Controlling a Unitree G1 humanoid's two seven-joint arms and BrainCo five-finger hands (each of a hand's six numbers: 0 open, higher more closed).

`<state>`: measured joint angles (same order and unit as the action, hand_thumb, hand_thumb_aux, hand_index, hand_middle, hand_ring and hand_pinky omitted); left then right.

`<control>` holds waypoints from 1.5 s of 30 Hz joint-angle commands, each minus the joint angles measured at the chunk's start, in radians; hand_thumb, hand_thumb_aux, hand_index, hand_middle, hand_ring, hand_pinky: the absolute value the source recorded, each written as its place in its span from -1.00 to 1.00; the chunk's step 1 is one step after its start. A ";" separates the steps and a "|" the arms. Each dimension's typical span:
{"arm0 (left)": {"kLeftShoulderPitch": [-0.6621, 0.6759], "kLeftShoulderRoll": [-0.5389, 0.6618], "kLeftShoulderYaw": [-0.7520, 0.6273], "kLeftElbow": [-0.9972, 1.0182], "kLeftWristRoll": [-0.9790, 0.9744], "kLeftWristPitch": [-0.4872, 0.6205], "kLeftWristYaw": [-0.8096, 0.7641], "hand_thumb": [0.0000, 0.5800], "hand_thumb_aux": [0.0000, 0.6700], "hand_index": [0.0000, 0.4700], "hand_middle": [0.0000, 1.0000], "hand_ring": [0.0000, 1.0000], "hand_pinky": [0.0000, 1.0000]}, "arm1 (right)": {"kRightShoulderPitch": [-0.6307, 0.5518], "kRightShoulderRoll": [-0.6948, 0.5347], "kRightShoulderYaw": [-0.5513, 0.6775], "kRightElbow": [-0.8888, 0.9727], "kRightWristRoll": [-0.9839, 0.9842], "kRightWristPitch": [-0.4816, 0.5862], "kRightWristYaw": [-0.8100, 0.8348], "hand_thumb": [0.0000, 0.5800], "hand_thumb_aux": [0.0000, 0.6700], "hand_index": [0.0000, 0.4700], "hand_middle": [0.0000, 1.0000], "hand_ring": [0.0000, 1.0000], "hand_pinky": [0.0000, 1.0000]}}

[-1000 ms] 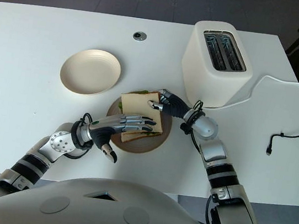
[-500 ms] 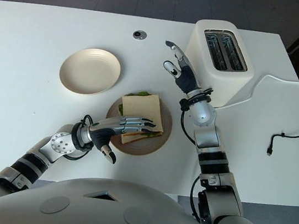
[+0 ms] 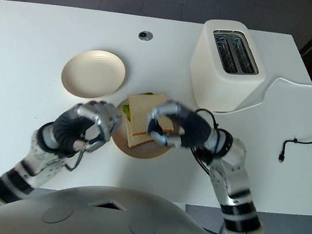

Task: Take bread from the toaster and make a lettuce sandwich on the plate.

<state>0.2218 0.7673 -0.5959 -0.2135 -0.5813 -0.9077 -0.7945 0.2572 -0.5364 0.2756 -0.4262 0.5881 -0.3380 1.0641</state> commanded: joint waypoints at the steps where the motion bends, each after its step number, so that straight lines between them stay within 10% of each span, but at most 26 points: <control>1: 0.062 0.090 -0.051 0.173 0.122 -0.032 -0.214 1.00 1.00 1.00 1.00 1.00 1.00 | 0.085 -0.106 0.062 0.037 -0.057 -0.056 0.189 1.00 1.00 1.00 1.00 1.00 1.00; 11: 0.039 -0.092 -0.009 0.505 0.088 0.037 -0.405 1.00 1.00 1.00 1.00 1.00 1.00 | -0.002 -0.042 0.192 0.464 -0.357 -0.147 0.147 1.00 1.00 1.00 1.00 1.00 1.00; 29: -0.398 -0.552 0.391 0.966 0.695 0.050 0.553 1.00 1.00 1.00 1.00 1.00 1.00 | -0.421 0.271 0.056 0.973 -0.888 -0.298 -0.804 1.00 1.00 1.00 1.00 1.00 1.00; 30: -0.406 -0.564 0.402 0.968 0.698 0.035 0.578 0.97 0.75 0.75 1.00 1.00 1.00 | -0.440 0.281 0.042 0.985 -0.896 -0.307 -0.847 1.00 1.00 1.00 1.00 1.00 1.00; 31: -0.406 -0.578 0.413 0.955 0.688 0.009 0.590 0.63 0.15 0.15 0.94 0.94 0.94 | -0.454 0.293 0.018 0.985 -0.890 -0.316 -0.887 1.00 1.00 1.00 1.00 1.00 1.00; 32: -0.400 -0.593 0.425 0.928 0.656 -0.016 0.591 -0.91 -0.95 -0.95 0.81 0.81 0.81 | -0.466 0.306 -0.010 0.971 -0.861 -0.328 -0.910 1.00 1.00 1.00 1.00 1.00 1.00; 34: -0.384 -0.614 0.445 0.860 0.588 -0.049 0.588 -1.00 -1.00 -1.00 0.28 0.28 0.28 | -0.473 0.323 -0.062 0.916 -0.804 -0.358 -0.947 0.73 0.27 0.27 1.00 1.00 1.00; 35: -0.374 -0.621 0.454 0.820 0.554 -0.058 0.586 -1.00 -1.00 -1.00 -0.33 -0.33 -0.33 | -0.470 0.327 -0.083 0.882 -0.780 -0.371 -0.957 -0.32 -0.62 -0.62 0.87 0.87 0.87; 36: -0.363 -0.626 0.462 0.783 0.523 -0.064 0.582 -1.00 -1.00 -1.00 -1.00 -1.00 -1.00 | -0.464 0.331 -0.099 0.850 -0.760 -0.382 -0.962 -1.00 -1.00 -1.00 0.68 0.68 0.68; 38: -0.316 -0.635 0.460 0.629 0.375 -0.032 0.547 -1.00 -1.00 -1.00 -1.00 -1.00 -1.00 | -0.443 0.339 -0.131 0.755 -0.690 -0.398 -0.959 -1.00 -1.00 -1.00 -1.00 -1.00 -1.00; 45: -0.198 -0.628 0.461 0.239 0.285 0.066 0.529 -1.00 -1.00 -1.00 -1.00 -1.00 -1.00 | -0.368 0.372 -0.191 0.482 -0.506 -0.406 -0.946 -1.00 -1.00 -1.00 -1.00 -1.00 -1.00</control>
<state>0.0005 0.1363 -0.1389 0.0777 -0.3040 -0.8680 -0.2598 -0.1401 -0.1719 0.0855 0.1127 0.0450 -0.7557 0.1029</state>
